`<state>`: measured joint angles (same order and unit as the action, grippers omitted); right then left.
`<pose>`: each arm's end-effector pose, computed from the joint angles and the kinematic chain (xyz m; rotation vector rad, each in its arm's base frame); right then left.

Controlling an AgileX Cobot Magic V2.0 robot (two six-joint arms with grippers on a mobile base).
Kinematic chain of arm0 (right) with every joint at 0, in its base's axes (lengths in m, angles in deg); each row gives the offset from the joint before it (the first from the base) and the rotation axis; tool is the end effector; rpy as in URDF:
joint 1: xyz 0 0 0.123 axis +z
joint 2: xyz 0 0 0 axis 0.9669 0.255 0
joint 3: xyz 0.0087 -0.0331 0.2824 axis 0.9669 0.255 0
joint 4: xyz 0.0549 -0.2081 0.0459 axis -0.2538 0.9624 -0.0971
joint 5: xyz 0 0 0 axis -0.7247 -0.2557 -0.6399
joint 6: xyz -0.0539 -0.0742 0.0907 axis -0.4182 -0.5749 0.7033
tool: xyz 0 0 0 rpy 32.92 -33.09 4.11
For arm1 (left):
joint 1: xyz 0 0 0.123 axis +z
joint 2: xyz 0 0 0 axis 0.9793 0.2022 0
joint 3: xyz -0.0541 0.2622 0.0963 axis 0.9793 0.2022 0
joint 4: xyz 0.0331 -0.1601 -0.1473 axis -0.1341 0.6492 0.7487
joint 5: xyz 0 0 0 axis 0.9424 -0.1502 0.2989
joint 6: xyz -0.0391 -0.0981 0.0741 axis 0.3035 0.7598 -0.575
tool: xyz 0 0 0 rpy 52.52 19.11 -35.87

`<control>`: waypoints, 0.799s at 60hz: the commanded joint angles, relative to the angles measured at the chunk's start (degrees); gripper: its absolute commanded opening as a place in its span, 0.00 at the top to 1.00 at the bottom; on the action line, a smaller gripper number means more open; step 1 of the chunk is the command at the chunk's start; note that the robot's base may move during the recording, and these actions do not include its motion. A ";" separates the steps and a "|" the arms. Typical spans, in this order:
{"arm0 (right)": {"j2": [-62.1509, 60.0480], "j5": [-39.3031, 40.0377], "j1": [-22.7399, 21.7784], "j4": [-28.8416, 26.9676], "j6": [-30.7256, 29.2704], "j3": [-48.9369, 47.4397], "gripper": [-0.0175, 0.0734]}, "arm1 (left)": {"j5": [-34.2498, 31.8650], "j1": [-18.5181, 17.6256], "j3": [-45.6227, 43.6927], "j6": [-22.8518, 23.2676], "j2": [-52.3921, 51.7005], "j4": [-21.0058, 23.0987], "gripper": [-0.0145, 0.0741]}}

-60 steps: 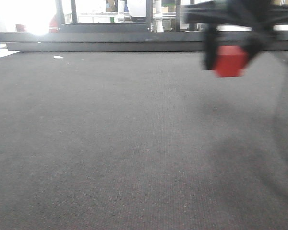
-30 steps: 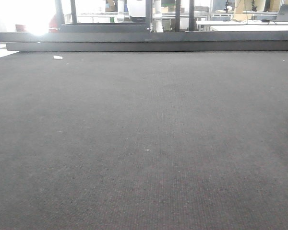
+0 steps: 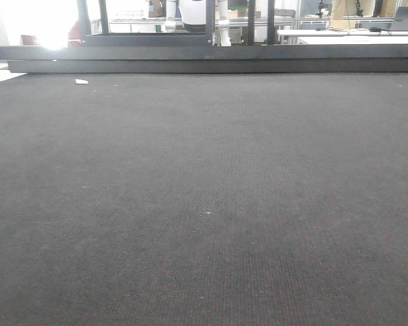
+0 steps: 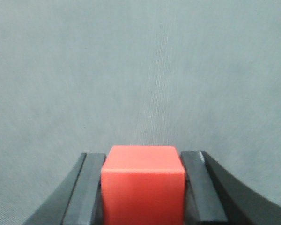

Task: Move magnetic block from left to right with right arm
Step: 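Hold the red cube raised in the right gripper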

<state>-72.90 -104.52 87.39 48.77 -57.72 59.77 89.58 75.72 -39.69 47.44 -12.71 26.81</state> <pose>0.0558 -0.0023 0.2751 0.0678 2.0329 0.1562 0.0629 -0.0028 0.2045 0.0021 1.5175 -0.0710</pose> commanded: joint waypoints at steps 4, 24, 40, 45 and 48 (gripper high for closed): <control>-7.48 1.80 -0.37 0.70 -0.61 -1.41 0.63 | -5.19 0.06 0.29 0.25 -0.77 0.00 0.97; -15.10 0.00 -0.37 1.86 -4.83 -3.13 0.63 | -5.19 0.06 0.29 0.25 -0.77 0.00 0.97; -15.11 0.00 -0.37 1.80 -4.83 -3.01 0.63 | -5.19 0.06 0.29 0.25 -0.77 0.00 0.97; -15.11 -0.07 -0.37 1.80 -4.83 -3.02 0.63 | -5.19 0.06 0.29 0.25 -0.77 0.00 0.97; -15.11 -0.07 -0.37 1.80 -4.83 -3.02 0.63 | -5.19 0.06 0.29 0.25 -0.77 0.00 0.97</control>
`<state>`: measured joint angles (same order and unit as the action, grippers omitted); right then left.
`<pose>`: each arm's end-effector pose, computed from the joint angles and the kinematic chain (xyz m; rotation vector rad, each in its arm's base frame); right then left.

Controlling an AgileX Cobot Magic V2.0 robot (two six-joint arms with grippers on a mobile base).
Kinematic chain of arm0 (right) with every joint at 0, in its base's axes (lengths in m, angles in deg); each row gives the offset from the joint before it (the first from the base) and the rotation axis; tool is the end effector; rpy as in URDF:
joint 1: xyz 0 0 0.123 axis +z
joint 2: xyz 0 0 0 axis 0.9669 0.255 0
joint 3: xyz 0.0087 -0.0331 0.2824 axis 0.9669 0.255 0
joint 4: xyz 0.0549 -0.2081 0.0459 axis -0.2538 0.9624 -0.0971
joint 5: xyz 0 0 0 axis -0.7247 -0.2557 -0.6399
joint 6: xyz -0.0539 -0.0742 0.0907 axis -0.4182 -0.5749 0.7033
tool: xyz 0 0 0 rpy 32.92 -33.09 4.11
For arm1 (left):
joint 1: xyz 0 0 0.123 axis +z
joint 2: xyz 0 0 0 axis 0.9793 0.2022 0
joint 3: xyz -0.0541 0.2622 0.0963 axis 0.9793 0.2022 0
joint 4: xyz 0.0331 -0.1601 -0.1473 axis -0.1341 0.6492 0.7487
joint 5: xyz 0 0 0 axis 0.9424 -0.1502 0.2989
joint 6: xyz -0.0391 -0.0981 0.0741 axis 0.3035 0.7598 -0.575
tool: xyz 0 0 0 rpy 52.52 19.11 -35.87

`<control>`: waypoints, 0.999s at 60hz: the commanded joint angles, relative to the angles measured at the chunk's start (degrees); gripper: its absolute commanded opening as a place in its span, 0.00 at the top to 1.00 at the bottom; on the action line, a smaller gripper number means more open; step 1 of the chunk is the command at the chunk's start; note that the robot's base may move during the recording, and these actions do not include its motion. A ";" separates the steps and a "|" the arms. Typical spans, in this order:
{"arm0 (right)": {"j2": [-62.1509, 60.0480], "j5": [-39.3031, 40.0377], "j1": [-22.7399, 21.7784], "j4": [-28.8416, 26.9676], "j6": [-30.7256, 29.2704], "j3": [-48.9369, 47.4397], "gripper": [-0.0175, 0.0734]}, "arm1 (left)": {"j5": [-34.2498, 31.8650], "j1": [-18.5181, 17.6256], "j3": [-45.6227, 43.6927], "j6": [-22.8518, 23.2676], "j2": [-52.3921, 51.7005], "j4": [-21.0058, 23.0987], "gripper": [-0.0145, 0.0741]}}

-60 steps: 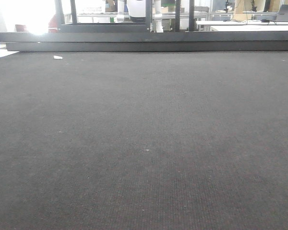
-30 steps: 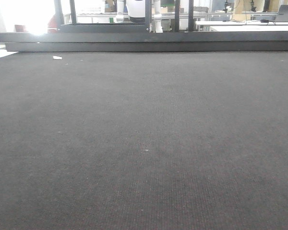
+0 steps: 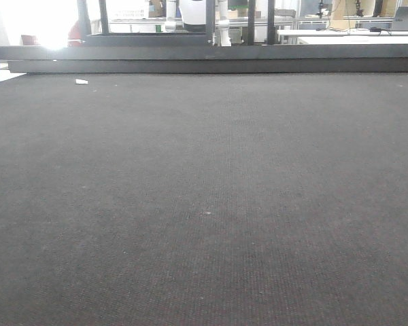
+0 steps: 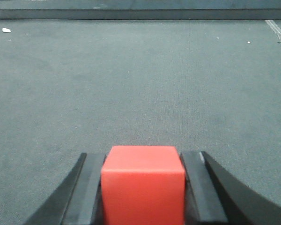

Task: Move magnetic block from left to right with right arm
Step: 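Hold the red cube raised in the right gripper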

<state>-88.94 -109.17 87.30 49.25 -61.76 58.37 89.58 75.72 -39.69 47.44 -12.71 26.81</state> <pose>0.0078 -0.0146 0.2811 0.0283 1.8098 0.1409 0.0629 -0.0028 0.2045 0.0021 1.5175 -0.0710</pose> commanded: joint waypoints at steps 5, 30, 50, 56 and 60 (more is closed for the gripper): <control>0.93 4.58 -0.28 1.32 -0.80 -1.61 0.63 | -5.19 0.06 0.29 0.25 -0.77 0.00 0.97; 0.93 4.57 -0.28 1.32 -0.80 -1.61 0.63 | -5.19 0.06 0.29 0.25 -0.77 0.00 0.97; 0.93 4.57 -0.28 1.32 -0.80 -1.61 0.63 | -5.19 0.06 0.29 0.25 -0.77 0.00 0.97; 0.93 4.57 -0.28 1.32 -0.80 -1.61 0.63 | -5.19 0.06 0.43 0.25 -0.77 0.00 0.97; 0.93 4.57 -0.28 1.32 -0.80 -1.61 0.63 | -5.19 0.06 0.43 0.25 -0.77 0.00 0.97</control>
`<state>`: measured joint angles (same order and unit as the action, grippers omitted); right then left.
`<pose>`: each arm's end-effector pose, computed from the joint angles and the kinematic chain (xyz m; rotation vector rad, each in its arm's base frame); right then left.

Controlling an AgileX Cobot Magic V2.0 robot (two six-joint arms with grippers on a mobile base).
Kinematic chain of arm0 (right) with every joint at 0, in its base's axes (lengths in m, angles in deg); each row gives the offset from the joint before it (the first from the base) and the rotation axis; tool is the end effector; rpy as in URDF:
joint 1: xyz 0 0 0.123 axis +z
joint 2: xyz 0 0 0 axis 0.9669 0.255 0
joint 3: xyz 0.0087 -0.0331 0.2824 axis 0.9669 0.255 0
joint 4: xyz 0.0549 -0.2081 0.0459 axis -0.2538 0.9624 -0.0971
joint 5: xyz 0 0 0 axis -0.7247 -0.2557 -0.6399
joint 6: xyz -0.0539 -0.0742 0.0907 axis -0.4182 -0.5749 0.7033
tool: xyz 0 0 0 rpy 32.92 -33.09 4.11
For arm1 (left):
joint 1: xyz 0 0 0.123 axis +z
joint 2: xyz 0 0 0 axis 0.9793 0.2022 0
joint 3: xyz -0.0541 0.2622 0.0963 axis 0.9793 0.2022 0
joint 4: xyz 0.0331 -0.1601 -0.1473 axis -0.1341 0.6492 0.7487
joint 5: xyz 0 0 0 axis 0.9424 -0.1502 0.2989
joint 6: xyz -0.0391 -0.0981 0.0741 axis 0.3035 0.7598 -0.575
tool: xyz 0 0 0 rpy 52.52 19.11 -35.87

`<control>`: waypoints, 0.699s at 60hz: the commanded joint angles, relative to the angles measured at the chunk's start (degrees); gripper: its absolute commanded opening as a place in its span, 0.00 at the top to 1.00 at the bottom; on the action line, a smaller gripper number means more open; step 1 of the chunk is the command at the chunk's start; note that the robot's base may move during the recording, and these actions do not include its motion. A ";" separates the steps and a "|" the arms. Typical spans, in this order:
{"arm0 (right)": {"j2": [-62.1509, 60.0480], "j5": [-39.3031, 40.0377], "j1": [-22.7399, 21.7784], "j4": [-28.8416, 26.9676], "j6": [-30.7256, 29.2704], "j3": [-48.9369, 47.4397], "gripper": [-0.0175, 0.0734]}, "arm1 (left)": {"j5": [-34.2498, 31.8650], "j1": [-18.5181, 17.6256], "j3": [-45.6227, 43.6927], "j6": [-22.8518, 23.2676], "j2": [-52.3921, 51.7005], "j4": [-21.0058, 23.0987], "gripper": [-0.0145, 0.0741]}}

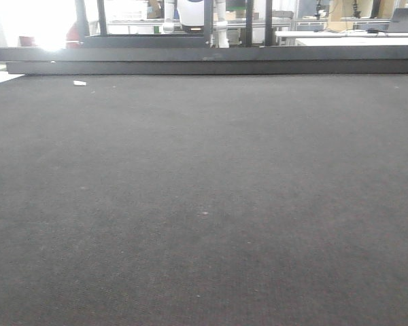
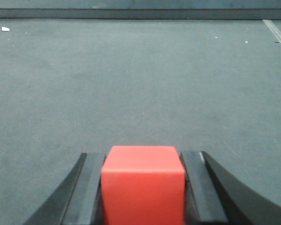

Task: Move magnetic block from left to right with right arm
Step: 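Hold the red cube raised in the right gripper, then drive the base away from the table past the red-framed table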

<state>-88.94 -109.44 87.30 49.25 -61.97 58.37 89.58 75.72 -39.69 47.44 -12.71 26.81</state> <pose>0.0077 -0.0147 0.2805 0.0255 1.8144 0.1375 0.0629 -0.0028 0.2045 0.0021 1.5175 -0.0710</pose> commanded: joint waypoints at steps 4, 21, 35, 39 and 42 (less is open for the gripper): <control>0.93 4.85 -0.28 1.32 -0.58 -1.61 0.63 | -5.19 0.06 0.43 0.25 -0.77 0.00 0.97; 0.93 4.85 -0.28 1.32 -0.58 -1.61 0.63 | -5.19 0.06 0.43 0.25 -0.77 0.00 0.97; 0.93 4.85 -0.28 1.32 -0.58 -1.61 0.63 | -5.19 0.06 0.43 0.25 -0.77 0.00 0.97; 0.93 4.85 -0.28 1.32 -0.58 -1.61 0.63 | -5.19 0.06 0.43 0.25 -0.77 0.00 0.97; 0.93 4.85 -0.28 1.32 -0.58 -1.61 0.63 | -5.19 0.06 0.43 0.25 -0.77 0.00 0.97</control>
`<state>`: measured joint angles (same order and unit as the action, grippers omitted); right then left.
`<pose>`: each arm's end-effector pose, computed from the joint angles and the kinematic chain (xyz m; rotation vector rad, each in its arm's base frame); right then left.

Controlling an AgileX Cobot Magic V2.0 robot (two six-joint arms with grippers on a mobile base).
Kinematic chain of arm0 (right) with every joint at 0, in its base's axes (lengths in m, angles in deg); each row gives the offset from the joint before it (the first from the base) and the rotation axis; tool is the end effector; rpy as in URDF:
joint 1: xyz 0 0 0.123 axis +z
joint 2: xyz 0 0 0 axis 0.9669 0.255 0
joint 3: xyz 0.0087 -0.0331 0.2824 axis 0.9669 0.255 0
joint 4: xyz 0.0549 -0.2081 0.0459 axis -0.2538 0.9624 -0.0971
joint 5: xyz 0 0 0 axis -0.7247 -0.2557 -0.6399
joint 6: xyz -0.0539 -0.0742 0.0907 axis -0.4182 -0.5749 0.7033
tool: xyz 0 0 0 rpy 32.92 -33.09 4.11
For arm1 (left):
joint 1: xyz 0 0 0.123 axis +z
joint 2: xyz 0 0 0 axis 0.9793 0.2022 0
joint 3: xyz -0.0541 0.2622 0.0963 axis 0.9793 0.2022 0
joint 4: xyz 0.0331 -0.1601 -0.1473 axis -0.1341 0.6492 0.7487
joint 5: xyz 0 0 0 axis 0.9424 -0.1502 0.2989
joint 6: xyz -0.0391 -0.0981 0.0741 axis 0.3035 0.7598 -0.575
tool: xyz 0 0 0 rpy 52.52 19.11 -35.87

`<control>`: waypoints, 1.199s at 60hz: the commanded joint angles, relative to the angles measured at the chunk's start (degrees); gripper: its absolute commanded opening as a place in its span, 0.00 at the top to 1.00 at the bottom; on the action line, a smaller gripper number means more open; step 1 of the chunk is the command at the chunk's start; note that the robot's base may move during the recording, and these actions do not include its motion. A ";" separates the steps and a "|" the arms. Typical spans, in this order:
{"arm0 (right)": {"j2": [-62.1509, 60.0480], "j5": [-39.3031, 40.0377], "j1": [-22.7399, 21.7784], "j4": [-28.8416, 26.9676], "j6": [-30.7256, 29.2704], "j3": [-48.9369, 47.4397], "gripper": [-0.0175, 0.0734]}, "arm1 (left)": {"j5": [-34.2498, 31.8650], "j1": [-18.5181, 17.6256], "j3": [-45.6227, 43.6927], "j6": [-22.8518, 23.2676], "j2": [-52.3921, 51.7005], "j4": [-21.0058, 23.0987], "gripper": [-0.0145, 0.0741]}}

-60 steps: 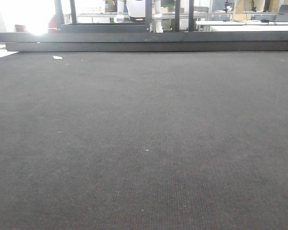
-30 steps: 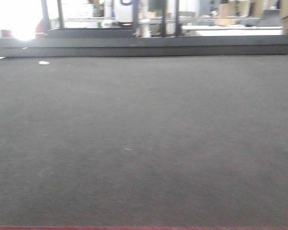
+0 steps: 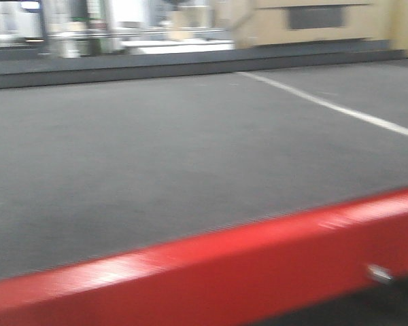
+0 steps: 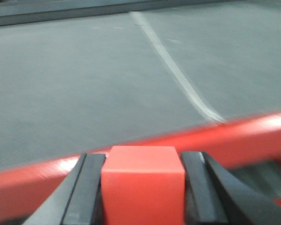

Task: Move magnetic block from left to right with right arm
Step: 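Drive the base away from the table past the red-framed table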

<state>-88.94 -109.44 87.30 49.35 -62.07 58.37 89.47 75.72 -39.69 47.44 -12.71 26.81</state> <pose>0.0077 -0.0149 0.2805 0.0238 1.8142 0.1342 0.0629 -0.0028 0.2047 0.0021 1.5155 -0.0711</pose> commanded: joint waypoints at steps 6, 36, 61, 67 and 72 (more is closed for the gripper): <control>0.93 4.85 -0.28 1.22 -0.48 -1.61 0.63 | -5.09 0.06 0.43 0.25 -0.77 0.00 0.97; 0.93 4.85 -0.28 1.22 -0.48 -1.61 0.63 | -5.09 0.06 0.43 0.25 -0.77 0.00 0.97; 0.93 4.85 -0.28 1.22 -0.48 -1.61 0.63 | -5.09 0.06 0.43 0.25 -0.77 0.00 0.97; 0.93 4.85 -0.28 1.22 -0.48 -1.61 0.63 | -5.09 0.06 0.43 0.25 -0.77 0.00 0.97; 0.93 4.85 -0.28 1.22 -0.48 -1.61 0.63 | -5.09 0.06 0.43 0.25 -0.77 0.00 0.97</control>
<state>-88.94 -109.48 87.30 49.54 -62.07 58.37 89.47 75.72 -39.69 47.44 -12.71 26.81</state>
